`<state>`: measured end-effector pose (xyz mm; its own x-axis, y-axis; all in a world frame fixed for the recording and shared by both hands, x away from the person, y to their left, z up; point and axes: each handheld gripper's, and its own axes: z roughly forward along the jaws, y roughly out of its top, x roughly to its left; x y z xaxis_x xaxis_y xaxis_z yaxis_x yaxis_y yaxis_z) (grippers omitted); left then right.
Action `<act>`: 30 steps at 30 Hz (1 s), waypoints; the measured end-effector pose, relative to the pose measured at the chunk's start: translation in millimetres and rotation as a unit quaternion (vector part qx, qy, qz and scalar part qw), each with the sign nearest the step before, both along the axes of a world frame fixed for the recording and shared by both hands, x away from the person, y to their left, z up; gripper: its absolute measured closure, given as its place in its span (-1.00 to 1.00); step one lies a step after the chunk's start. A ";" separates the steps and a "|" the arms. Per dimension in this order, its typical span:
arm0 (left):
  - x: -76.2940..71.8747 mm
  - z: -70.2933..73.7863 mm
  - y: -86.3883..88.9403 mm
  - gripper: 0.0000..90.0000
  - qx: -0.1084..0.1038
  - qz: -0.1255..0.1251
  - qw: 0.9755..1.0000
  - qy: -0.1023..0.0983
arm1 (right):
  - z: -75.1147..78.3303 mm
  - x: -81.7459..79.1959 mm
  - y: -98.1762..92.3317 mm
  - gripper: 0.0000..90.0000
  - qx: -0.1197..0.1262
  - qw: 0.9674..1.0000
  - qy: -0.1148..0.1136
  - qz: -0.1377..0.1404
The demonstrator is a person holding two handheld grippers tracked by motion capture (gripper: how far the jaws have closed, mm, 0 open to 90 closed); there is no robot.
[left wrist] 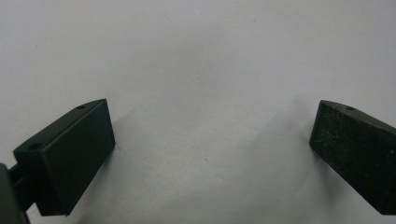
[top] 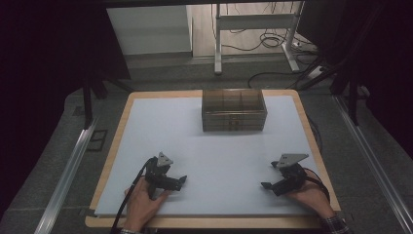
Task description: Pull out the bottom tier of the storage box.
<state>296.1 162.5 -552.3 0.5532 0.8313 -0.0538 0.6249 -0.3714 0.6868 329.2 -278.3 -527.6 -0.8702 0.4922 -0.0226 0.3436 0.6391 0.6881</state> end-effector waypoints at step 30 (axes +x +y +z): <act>0.1 -0.1 0.2 -1.00 0.001 -0.001 1.000 -0.001 | 16.8 12.8 16.2 -0.48 -0.071 0.995 -0.066 -0.006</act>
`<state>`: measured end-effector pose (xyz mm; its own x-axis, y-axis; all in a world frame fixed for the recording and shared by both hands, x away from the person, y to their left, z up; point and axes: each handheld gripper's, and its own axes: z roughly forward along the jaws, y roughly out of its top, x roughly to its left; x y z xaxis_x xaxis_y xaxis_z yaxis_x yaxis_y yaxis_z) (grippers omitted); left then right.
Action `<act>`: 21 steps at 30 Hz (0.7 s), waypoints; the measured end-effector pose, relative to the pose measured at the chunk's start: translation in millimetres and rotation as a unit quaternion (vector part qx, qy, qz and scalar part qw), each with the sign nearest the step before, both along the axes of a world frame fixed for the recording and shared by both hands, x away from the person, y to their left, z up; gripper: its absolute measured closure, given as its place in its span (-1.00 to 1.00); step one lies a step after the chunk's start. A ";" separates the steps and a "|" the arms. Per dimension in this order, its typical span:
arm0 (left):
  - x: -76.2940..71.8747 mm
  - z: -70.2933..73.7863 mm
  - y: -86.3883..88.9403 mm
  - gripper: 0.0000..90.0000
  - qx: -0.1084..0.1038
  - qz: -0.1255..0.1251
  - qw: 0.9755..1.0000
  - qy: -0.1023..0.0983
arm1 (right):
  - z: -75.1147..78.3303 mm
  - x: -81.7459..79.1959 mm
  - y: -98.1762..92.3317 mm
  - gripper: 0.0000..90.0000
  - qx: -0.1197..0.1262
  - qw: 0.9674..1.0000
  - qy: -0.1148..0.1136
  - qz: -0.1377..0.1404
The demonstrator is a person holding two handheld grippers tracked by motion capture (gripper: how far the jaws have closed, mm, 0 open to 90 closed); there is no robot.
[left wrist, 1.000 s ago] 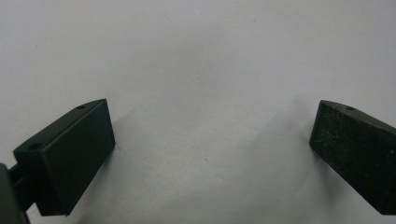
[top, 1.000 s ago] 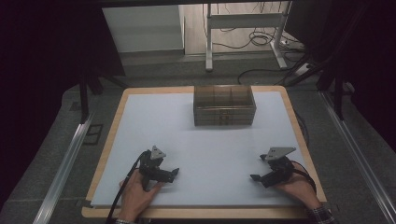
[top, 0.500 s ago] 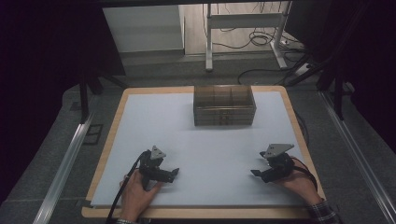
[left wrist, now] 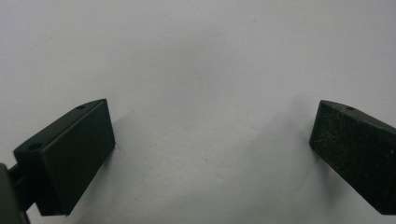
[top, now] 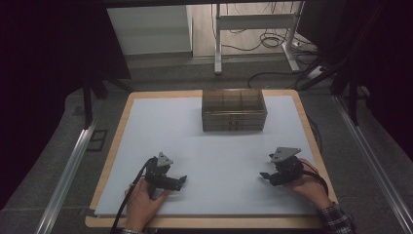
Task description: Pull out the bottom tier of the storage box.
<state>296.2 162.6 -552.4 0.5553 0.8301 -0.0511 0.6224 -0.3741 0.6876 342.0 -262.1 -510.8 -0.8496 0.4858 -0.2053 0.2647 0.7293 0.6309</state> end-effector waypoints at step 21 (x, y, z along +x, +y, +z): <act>0.0 0.0 0.0 -1.00 0.000 0.000 1.000 0.000 | 3.2 13.7 15.2 -0.32 -0.041 0.997 -0.069 -0.004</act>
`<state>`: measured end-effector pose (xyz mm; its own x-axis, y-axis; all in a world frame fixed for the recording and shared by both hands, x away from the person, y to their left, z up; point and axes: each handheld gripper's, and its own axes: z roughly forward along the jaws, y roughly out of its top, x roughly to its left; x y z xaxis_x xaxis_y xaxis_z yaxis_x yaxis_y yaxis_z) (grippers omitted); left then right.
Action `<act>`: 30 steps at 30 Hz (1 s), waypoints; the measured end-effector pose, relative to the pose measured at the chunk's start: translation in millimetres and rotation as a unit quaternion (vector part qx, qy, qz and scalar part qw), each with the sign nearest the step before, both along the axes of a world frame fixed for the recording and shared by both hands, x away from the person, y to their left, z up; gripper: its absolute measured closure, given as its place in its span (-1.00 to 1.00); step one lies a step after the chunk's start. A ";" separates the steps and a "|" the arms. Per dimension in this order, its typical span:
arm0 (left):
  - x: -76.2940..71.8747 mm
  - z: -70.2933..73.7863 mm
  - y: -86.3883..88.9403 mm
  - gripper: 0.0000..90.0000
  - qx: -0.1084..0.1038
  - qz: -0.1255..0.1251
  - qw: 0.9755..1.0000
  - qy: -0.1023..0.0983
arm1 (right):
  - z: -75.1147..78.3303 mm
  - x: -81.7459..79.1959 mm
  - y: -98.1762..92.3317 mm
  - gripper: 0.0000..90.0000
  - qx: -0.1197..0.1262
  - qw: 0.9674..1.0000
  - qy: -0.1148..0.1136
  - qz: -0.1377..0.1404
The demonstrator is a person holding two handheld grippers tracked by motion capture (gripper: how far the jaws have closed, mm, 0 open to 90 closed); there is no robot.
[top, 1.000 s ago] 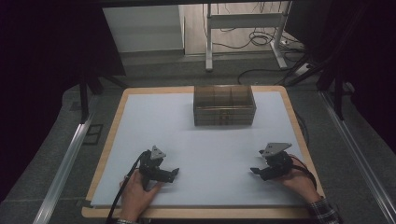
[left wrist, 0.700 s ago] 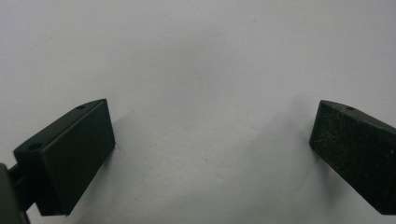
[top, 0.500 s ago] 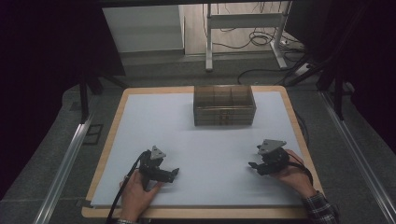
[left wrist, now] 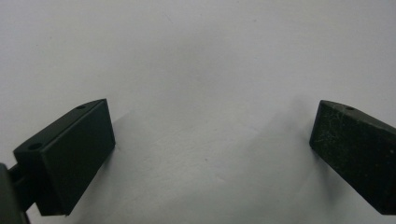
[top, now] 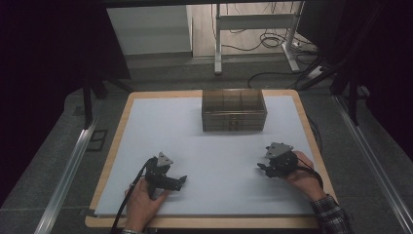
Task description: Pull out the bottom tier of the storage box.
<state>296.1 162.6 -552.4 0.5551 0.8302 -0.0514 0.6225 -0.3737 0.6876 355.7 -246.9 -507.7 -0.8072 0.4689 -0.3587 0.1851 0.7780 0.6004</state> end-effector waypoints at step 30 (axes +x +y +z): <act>0.0 0.0 0.0 -1.00 0.000 0.000 1.000 0.000 | -9.3 10.4 37.6 0.01 -0.094 0.985 -0.143 0.028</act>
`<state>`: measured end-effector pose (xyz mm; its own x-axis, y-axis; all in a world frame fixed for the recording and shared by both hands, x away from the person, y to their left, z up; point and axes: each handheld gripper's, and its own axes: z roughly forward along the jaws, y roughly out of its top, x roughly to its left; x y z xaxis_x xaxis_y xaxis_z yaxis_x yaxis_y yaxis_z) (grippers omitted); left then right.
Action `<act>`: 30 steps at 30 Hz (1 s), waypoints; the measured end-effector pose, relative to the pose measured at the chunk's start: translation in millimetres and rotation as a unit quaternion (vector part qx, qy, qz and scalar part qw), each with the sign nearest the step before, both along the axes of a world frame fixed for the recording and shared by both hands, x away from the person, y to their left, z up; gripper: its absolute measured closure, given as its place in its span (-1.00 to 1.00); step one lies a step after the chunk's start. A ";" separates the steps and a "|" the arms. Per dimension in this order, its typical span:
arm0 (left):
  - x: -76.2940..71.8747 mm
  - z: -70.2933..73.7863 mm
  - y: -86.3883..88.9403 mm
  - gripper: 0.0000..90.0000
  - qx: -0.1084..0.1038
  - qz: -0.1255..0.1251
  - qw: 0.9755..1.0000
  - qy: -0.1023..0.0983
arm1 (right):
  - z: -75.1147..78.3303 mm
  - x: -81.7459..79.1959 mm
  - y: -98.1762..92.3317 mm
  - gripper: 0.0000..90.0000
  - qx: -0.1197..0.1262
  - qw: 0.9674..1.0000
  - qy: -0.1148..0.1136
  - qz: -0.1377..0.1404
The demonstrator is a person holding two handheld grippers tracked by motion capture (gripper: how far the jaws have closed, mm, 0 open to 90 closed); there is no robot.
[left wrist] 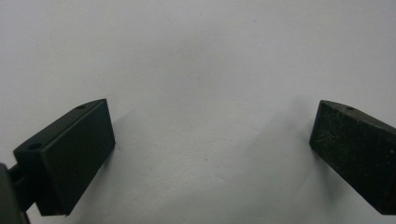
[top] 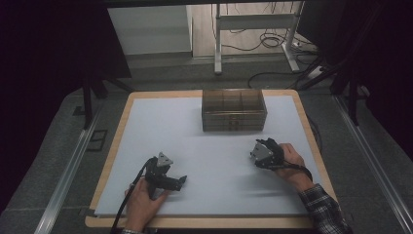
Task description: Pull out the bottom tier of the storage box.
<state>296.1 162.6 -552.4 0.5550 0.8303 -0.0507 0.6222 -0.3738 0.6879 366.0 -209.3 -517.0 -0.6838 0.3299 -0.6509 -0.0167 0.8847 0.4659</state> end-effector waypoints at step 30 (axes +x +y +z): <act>-0.1 0.0 0.0 -1.00 0.000 0.000 1.000 0.000 | -22.2 19.1 44.7 0.25 -0.124 0.985 -0.119 0.017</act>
